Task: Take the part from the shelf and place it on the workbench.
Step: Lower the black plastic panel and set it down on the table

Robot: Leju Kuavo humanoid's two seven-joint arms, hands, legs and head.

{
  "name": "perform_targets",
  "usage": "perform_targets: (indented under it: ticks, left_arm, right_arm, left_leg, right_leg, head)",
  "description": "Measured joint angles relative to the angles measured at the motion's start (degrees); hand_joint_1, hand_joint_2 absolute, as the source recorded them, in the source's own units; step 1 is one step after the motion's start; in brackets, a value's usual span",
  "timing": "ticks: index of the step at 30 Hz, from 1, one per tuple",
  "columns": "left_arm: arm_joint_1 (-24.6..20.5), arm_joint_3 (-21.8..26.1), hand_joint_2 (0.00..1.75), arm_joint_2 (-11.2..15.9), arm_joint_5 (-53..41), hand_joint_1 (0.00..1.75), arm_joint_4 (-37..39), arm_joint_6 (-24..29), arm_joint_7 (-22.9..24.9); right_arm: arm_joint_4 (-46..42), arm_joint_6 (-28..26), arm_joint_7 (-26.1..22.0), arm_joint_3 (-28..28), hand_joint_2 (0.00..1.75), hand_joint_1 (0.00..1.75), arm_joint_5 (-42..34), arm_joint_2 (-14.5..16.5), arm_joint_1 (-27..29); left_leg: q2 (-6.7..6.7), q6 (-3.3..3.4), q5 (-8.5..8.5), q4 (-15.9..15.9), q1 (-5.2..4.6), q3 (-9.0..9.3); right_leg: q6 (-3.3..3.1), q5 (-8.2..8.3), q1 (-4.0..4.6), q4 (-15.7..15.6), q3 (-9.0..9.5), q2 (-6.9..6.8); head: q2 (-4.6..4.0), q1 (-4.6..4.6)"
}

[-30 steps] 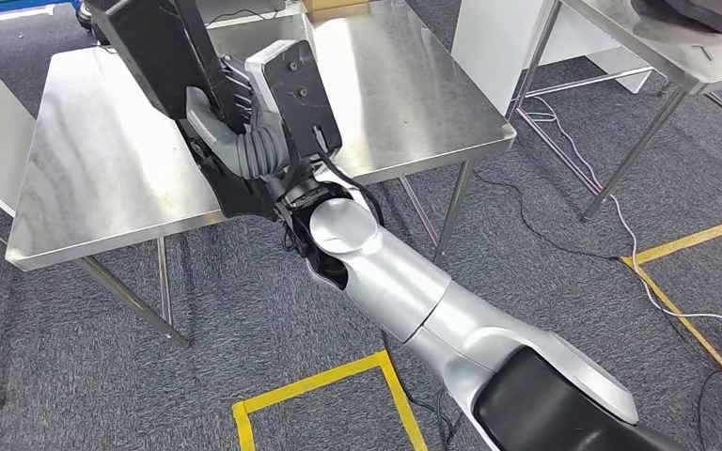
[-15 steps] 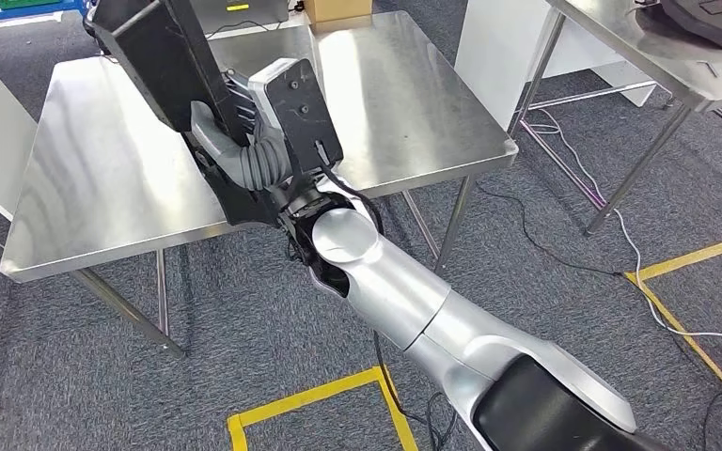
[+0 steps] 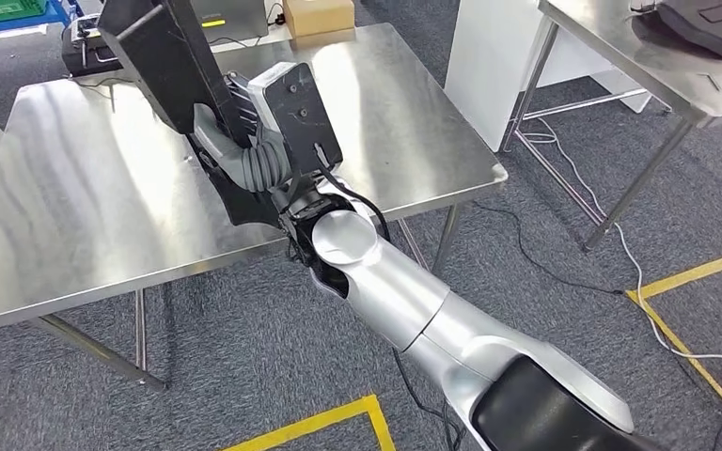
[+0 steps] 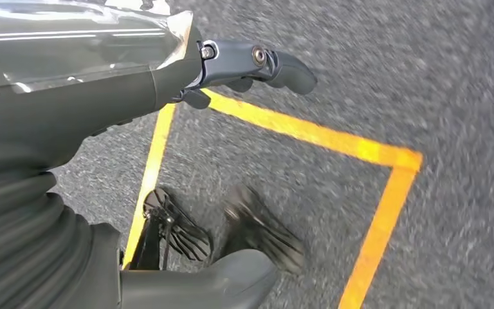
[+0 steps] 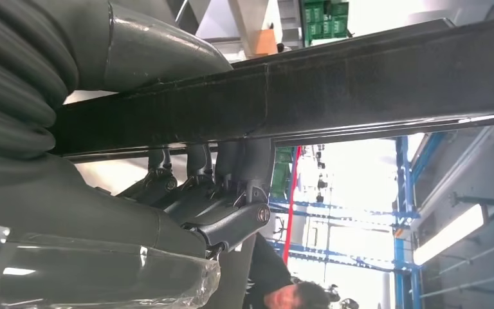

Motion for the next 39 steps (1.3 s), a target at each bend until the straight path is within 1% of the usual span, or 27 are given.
perform_targets:
  ticks: [1,2,4,5,6,7,8,10,11,12,13,14,15,16,17,19,21,22,24,25,26,27,29,30,31,33,39]
  left_arm:
    - [0.1,0.0,1.75,0.0,0.0,0.0,0.0,0.0,0.0]
    - [0.0,0.0,1.75,0.0,0.0,0.0,0.0,0.0,0.1]
    - [-0.3,0.0,1.75,0.0,0.0,0.0,0.0,-0.2,0.1]
    - [-0.5,0.0,1.75,0.1,0.0,0.0,0.0,-0.4,0.0]
    - [-0.5,0.0,1.75,0.1,0.0,0.0,0.0,-0.7,0.0]
    - [-0.5,0.0,1.75,0.2,0.0,0.0,0.0,-1.2,-0.2]
    - [-0.5,0.0,1.75,0.2,0.0,0.0,0.0,-1.9,-0.6]
    - [-0.4,0.0,1.75,0.2,0.0,0.0,0.0,-3.6,-1.7]
    - [-0.4,0.0,1.75,0.3,0.1,0.0,0.0,-4.3,-2.0]
    - [-0.4,0.0,1.75,0.3,0.1,0.0,0.0,-4.6,-2.0]
    - [-0.3,0.0,1.75,0.3,0.1,0.0,0.0,-4.6,-1.8]
    - [-0.2,0.0,1.75,0.3,0.2,0.0,0.0,-4.3,-1.5]
    - [-0.1,0.1,1.75,0.2,0.2,0.0,0.0,-3.9,-1.2]
    - [0.0,0.1,1.75,0.1,0.4,0.0,0.0,-3.5,-1.0]
    - [-0.1,0.2,1.75,-0.2,0.5,0.0,0.0,-3.2,-1.0]
    - [-0.2,0.2,1.75,-0.4,0.8,0.0,0.0,-2.9,-1.0]
    - [-0.3,0.3,1.75,-0.4,1.0,0.0,0.0,-2.9,-1.1]
    - [-0.4,0.4,1.75,-0.4,1.2,0.0,0.0,-2.9,-1.2]
    - [-0.3,0.8,1.75,-0.3,1.7,0.0,0.0,-3.7,-2.0]
    - [-0.3,1.1,1.75,-0.2,2.0,0.0,0.0,-4.3,-2.6]
    - [-0.4,1.3,1.75,0.0,2.2,0.0,0.0,-4.8,-3.0]
    - [-0.5,1.5,1.75,0.3,2.4,0.0,0.0,-5.1,-3.3]
    - [-0.7,1.7,1.75,0.5,2.8,0.0,0.0,-5.6,-3.6]
    - [-0.8,1.8,1.75,0.5,3.0,0.0,0.0,-5.7,-3.8]
    - [-0.9,1.9,1.75,0.5,3.2,0.0,0.0,-6.0,-4.0]
    - [-1.1,2.3,1.75,0.5,3.5,0.0,-0.1,-6.4,-4.5]
    - [-1.1,3.0,1.75,0.5,3.7,0.0,-0.1,-7.5,-5.1]
  right_arm:
    - [0.0,0.0,0.1,-0.1,1.75,1.75,0.0,0.0,0.1]
    - [0.0,0.1,0.1,-0.2,1.75,1.75,0.1,0.1,0.1]
    - [-0.3,0.1,0.3,-0.5,1.75,1.75,0.1,0.2,-0.3]
    - [-0.4,0.1,0.3,-0.6,1.75,1.75,0.2,0.2,-0.5]
    - [-0.5,0.0,0.3,-0.7,1.75,1.75,0.3,0.1,-0.5]
    - [-0.4,-0.1,0.3,-0.7,1.75,1.75,0.4,0.1,-0.4]
    - [-0.4,-0.5,0.3,-0.7,1.75,1.75,0.7,0.1,-0.2]
    - [-0.5,-1.5,0.6,-0.8,1.75,1.75,1.6,0.1,-0.1]
    - [-0.6,-1.9,1.0,-1.0,1.75,1.75,2.1,0.0,-0.2]
    - [-0.8,-2.1,1.6,-1.1,1.75,1.75,2.4,0.0,-0.3]
    - [-1.0,-2.0,2.3,-1.3,1.75,1.75,2.6,-0.1,-0.3]
    - [-1.0,-1.9,2.8,-1.3,1.75,1.75,2.7,-0.3,-0.1]
    - [-1.0,-1.6,3.1,-1.2,1.75,1.75,2.8,-0.3,0.2]
    - [-0.9,-1.4,3.1,-1.2,1.75,1.75,2.9,-0.3,0.7]
    - [-0.9,-1.2,2.9,-1.1,1.75,1.75,3.0,-0.2,1.0]
    - [-1.1,-0.9,2.5,-1.2,1.75,1.75,3.2,0.1,1.3]
    - [-1.3,-0.8,2.4,-1.2,1.75,1.75,3.2,0.1,1.6]
    - [-1.3,-0.8,2.5,-1.1,1.75,1.75,3.2,0.0,1.8]
    - [-1.4,-1.4,3.2,-0.7,1.75,1.75,3.7,0.0,2.0]
    - [-1.6,-1.9,3.7,-0.6,1.75,1.75,4.2,0.1,1.8]
    - [-1.9,-2.4,4.3,-0.5,1.75,1.75,4.8,0.1,1.6]
    - [-2.3,-2.7,4.8,-0.4,1.75,1.75,5.3,0.1,1.2]
    - [-3.0,-3.0,5.6,-0.3,1.75,1.75,6.2,0.1,0.5]
    - [-3.2,-3.0,6.1,-0.2,1.75,1.75,6.7,0.1,0.2]
    - [-3.3,-3.0,6.8,0.0,1.75,1.75,7.5,0.1,-0.1]
    - [-3.5,-3.0,8.5,0.2,1.75,1.75,9.3,0.1,-0.5]
    - [-3.8,-2.9,11.6,0.8,1.75,1.75,12.2,0.1,-0.7]
  left_leg:
    - [-0.01,0.32,2.19,-1.1,-0.37,0.58]
    - [-0.13,0.51,1.93,-1.2,-0.72,1.29]
    - [-0.43,1.19,-0.04,-1.5,-0.85,3.26]
    - [-0.54,1.58,-0.95,-1.7,-0.8,4.34]
    - [-0.62,1.89,-1.86,-1.9,-0.65,5.54]
    - [-0.64,2.08,-2.9,-1.9,-0.61,6.69]
    - [-0.76,2.19,-4.02,-1.9,-0.54,7.92]
    - [-1.24,2.12,-6.4,-2.0,-0.29,10.74]
    - [-1.54,1.95,-7.57,-2.0,-0.13,12.32]
    - [-1.79,1.72,-8.71,-2.0,0.04,13.88]
    - [-1.98,1.45,-9.82,-2.0,0.16,15.01]
    - [-2.15,1.13,-10.94,-1.9,0.17,16.23]
    - [-2.37,0.72,-12.1,-2.0,0.15,16.96]
    - [-2.51,0.29,-12.96,-2.1,0.13,17.73]
    - [-2.57,-0.1,-13.29,-2.2,0.14,18.52]
    - [-2.24,-0.79,-12.11,-0.8,0.25,18.26]
    - [-1.44,-1.01,-10.03,5.0,0.25,14.71]
    - [-1.07,-1.06,-10.19,8.2,0.27,12.31]
    - [-0.83,-1.48,-14.51,11.3,0.36,8.57]
    - [-0.76,-1.78,-16.99,11.1,0.47,7.37]
    - [-0.64,-2.07,-18.01,9.7,0.62,6.67]
    - [-0.46,-2.33,-16.65,7.2,0.82,6.61]
    - [0.17,-2.67,-9.0,0.3,1.13,7.68]
    - [0.45,-2.44,-5.94,-2.0,1.09,8.26]
    - [0.57,-2.01,-4.06,-3.2,0.98,8.61]
    - [0.38,-1.22,-3.64,-3.2,0.73,8.79]
    - [-0.26,-0.53,-3.68,-3.1,-0.04,8.85]
  right_leg:
    - [0.46,-0.61,0.04,-0.2,1.05,0.12]
    - [1.18,-0.59,0.09,0.0,1.85,0.24]
    - [2.71,1.4,-0.08,4.3,0.36,0.21]
    - [3.2,2.75,-0.16,8.4,-2.23,0.2]
    - [3.22,3.37,-0.22,12.9,-5.55,0.16]
    - [2.87,2.96,-0.25,16.5,-8.83,0.14]
    - [2.36,1.24,-0.26,19.0,-11.99,0.13]
    - [1.78,-3.67,-0.35,19.4,-16.6,0.1]
    - [2.02,-5.13,-0.4,17.7,-18.07,0.08]
    - [2.65,-4.68,-0.42,15.0,-18.99,0.06]
    - [3.72,-1.26,-0.41,11.3,-19.59,0.03]
    - [4.9,4.3,-0.42,7.2,-20.08,-0.08]
    - [5.36,9.98,-0.33,4.1,-20.05,-0.2]
    - [5.12,14.55,-0.22,2.0,-19.91,-0.27]
    - [4.17,16.76,-0.06,1.2,-19.62,-0.4]
    - [2.1,16.81,-0.26,0.7,-18.25,-0.48]
    - [0.84,16.08,-0.75,-0.6,-16.17,-0.56]
    - [0.29,15.56,-0.83,-1.1,-15.06,-0.54]
    - [-0.45,14.24,-0.81,-1.5,-13.26,-0.41]
    - [-0.48,13.58,-0.82,-1.5,-12.54,-0.26]
    - [-0.36,12.94,-0.85,-1.5,-11.85,-0.1]
    - [-0.18,12.34,-0.9,-1.4,-11.2,0.03]
    - [0.43,11.17,-0.91,-1.1,-10.07,0.19]
    - [0.77,10.72,-0.82,-0.9,-9.8,0.25]
    - [1.12,10.35,-0.68,-0.8,-9.69,0.27]
    - [1.13,9.86,-0.37,-0.6,-9.69,0.25]
    - [0.88,9.64,-0.39,-1.1,-9.32,-0.27]
  head:
    - [0.0,-0.02]
    - [0.0,-0.1]
    - [0.0,-0.29]
    - [0.0,-0.31]
    - [0.0,-0.31]
    - [0.0,-0.28]
    - [0.0,-0.22]
    - [0.0,-0.19]
    - [0.0,-0.16]
    - [0.0,-0.11]
    - [0.0,-0.04]
    - [0.0,0.01]
    - [0.0,0.11]
    - [0.0,0.12]
    - [0.0,0.14]
    - [0.0,0.1]
    - [0.0,0.01]
    - [0.0,-0.04]
    - [0.0,-0.07]
    - [0.0,-0.06]
    - [0.0,-0.07]
    - [0.0,-0.07]
    - [0.0,-0.08]
    - [0.0,-0.05]
    - [0.0,-0.05]
    - [0.0,0.02]
    - [0.0,0.12]
